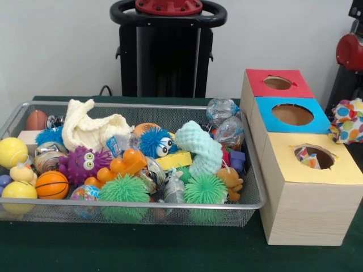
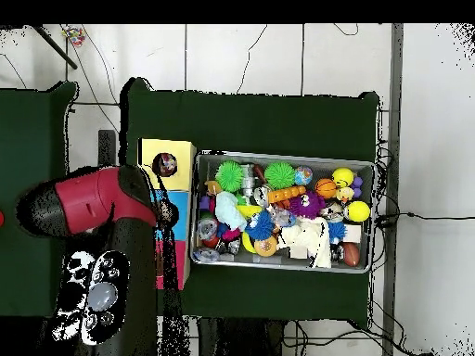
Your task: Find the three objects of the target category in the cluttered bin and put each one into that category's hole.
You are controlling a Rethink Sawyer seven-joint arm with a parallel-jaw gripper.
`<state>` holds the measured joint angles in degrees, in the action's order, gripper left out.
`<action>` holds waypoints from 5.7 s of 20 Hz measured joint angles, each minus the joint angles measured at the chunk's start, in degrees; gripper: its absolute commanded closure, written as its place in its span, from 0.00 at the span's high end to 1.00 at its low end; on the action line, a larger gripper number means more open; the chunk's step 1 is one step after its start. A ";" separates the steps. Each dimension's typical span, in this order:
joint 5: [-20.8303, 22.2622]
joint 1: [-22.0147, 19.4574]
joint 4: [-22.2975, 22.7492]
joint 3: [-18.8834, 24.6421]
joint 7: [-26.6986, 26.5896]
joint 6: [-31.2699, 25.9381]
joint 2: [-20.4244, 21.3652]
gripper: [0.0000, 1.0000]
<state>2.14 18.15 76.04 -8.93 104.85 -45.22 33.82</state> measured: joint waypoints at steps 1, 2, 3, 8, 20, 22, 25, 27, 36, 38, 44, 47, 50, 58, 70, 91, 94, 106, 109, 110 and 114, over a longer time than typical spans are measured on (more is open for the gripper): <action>-0.09 -0.13 -0.12 0.20 0.00 -0.19 0.01 0.00; -0.35 -0.53 -0.23 0.76 0.00 -0.45 0.07 0.00; -0.49 -0.75 -0.23 1.04 0.00 -0.50 0.11 0.00; -2.19 -4.15 0.04 4.67 0.00 -0.50 1.06 0.00; -2.48 -14.07 0.45 7.83 0.00 -0.95 3.95 0.00; -2.44 -14.59 0.44 7.84 0.00 -0.96 3.99 0.00; -2.04 -15.03 0.10 7.77 0.00 -1.01 3.82 0.00; -1.15 -14.82 -0.53 7.52 0.00 -1.06 3.47 0.00; 4.75 -14.18 -3.22 6.88 0.00 -0.11 0.80 0.00; 6.00 -14.92 -3.00 7.06 0.00 1.24 0.56 0.00; 6.22 -19.98 0.37 9.69 0.00 6.21 1.60 0.00; 6.96 -22.68 2.68 9.56 0.00 9.61 2.03 0.00; 9.67 -23.53 4.08 7.37 0.00 13.08 2.06 0.00; 18.09 -19.89 4.88 -1.38 0.00 19.47 1.64 0.00; 16.96 -21.33 8.67 -0.49 0.00 18.45 5.94 0.00; 11.42 -28.47 9.60 10.53 0.00 9.44 8.03 0.00; 11.29 -29.07 9.72 12.03 0.00 9.42 8.02 0.00; 11.27 -27.93 11.09 14.24 0.00 9.42 8.63 0.00; 11.27 -27.04 11.76 14.24 0.00 9.42 9.00 0.00; 11.26 -25.84 12.33 14.25 0.00 9.42 9.28 0.00; 11.26 -23.89 13.14 14.24 0.00 9.42 9.47 0.00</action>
<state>13.40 -5.74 89.18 5.31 104.85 -35.80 43.28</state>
